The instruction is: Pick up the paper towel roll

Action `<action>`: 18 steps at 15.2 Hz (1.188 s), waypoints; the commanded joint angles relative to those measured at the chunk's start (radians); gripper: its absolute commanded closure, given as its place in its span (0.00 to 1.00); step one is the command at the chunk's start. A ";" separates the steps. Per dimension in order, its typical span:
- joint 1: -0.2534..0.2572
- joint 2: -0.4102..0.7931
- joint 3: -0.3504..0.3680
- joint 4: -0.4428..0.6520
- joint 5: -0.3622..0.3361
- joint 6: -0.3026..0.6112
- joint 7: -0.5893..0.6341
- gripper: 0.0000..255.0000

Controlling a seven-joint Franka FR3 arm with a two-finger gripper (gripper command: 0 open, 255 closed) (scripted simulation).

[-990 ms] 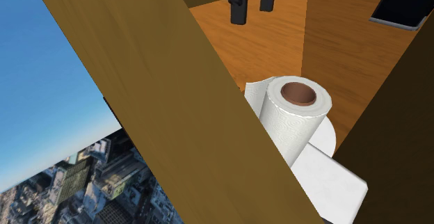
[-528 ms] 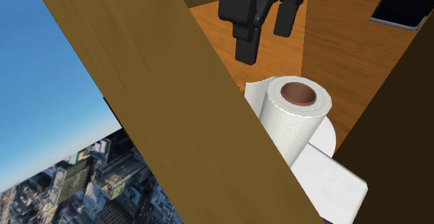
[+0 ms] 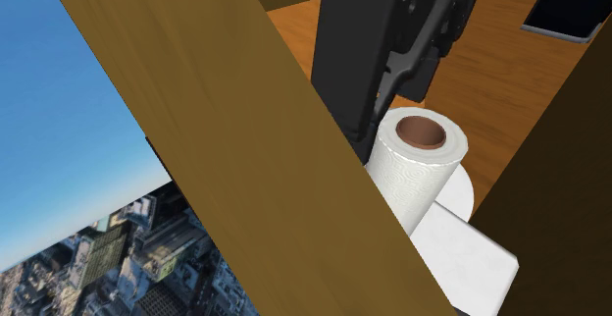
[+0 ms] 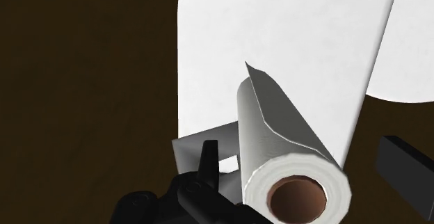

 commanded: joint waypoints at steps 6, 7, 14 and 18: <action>0.006 -0.029 0.002 -0.105 -0.008 0.077 0.004 1.00; 0.006 -0.029 0.001 -0.105 -0.008 0.076 0.004 1.00; 0.006 -0.028 0.001 -0.102 -0.007 0.075 0.003 1.00; 0.002 -0.010 0.000 -0.036 -0.002 0.027 0.001 1.00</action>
